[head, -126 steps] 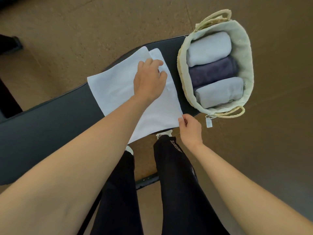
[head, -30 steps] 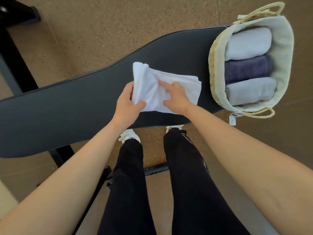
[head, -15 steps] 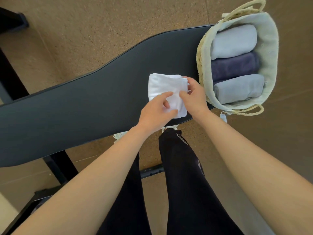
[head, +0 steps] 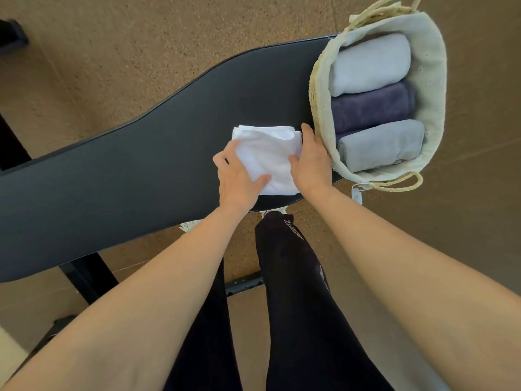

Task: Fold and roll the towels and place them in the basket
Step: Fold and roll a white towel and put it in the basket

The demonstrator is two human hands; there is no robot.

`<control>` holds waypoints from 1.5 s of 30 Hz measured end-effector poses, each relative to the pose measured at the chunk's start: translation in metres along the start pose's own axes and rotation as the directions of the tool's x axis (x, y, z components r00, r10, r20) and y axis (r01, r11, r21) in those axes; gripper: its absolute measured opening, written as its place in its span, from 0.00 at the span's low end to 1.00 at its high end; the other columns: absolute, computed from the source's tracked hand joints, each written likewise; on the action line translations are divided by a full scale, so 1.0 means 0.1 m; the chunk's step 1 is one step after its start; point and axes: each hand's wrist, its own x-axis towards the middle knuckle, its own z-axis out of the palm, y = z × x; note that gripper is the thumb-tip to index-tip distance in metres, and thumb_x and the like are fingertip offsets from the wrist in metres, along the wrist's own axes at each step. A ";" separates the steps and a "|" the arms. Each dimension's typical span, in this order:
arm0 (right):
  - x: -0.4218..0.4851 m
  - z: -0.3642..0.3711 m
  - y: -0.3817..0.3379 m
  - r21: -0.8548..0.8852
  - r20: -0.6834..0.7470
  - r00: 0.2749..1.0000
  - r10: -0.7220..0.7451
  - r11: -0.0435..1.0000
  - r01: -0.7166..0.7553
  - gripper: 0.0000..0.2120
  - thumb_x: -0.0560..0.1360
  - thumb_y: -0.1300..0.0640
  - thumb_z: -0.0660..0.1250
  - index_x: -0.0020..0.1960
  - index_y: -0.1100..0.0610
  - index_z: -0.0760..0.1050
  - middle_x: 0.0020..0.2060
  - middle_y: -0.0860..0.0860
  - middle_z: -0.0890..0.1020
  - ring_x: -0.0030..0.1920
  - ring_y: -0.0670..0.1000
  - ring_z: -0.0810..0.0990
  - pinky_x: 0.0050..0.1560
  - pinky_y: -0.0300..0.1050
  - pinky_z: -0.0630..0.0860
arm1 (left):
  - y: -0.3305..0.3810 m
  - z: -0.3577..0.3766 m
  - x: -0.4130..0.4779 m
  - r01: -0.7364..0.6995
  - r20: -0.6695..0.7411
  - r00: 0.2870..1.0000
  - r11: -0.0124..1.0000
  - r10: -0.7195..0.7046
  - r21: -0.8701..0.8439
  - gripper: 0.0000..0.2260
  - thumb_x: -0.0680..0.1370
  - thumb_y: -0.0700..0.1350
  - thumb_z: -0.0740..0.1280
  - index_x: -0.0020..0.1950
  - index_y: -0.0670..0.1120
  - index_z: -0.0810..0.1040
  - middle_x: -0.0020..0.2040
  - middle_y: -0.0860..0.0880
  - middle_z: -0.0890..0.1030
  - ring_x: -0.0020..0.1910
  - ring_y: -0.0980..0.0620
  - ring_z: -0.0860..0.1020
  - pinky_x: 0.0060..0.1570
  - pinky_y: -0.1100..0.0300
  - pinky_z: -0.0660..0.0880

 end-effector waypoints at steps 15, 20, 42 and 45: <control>0.10 -0.12 -0.31 -0.264 0.088 0.843 -0.531 0.803 0.534 0.42 0.69 0.67 0.74 0.77 0.48 0.62 0.71 0.51 0.68 0.62 0.59 0.69 0.59 0.53 0.76 | 0.07 -0.51 0.39 -0.511 0.024 0.793 0.643 0.609 0.570 0.17 0.69 0.37 0.75 0.56 0.45 0.78 0.46 0.45 0.79 0.43 0.44 0.73 0.40 0.55 0.63; 0.20 -0.10 -0.20 -0.427 0.047 0.771 -0.635 0.685 0.590 0.22 0.64 0.72 0.73 0.53 0.55 0.74 0.47 0.54 0.77 0.46 0.58 0.72 0.43 0.51 0.70 | -0.06 -0.61 0.39 -0.620 0.082 0.707 0.560 0.702 0.551 0.16 0.67 0.34 0.76 0.52 0.44 0.77 0.47 0.44 0.79 0.42 0.43 0.73 0.40 0.55 0.68; -0.48 0.20 0.05 -0.005 0.062 0.942 -0.330 0.944 0.331 0.19 0.79 0.49 0.67 0.67 0.55 0.72 0.64 0.52 0.74 0.61 0.52 0.72 0.59 0.43 0.75 | -0.82 -0.54 -0.20 -0.692 0.276 0.698 0.521 0.661 0.500 0.09 0.77 0.51 0.66 0.54 0.49 0.80 0.54 0.47 0.77 0.53 0.45 0.72 0.53 0.50 0.70; -0.47 0.29 0.01 -0.024 0.212 0.941 -0.265 0.961 0.277 0.29 0.80 0.46 0.68 0.77 0.53 0.64 0.71 0.52 0.70 0.68 0.54 0.69 0.65 0.46 0.72 | -0.80 -0.52 -0.19 -0.652 0.213 0.748 0.634 0.629 0.416 0.06 0.81 0.48 0.68 0.51 0.49 0.83 0.53 0.48 0.78 0.52 0.46 0.72 0.52 0.49 0.73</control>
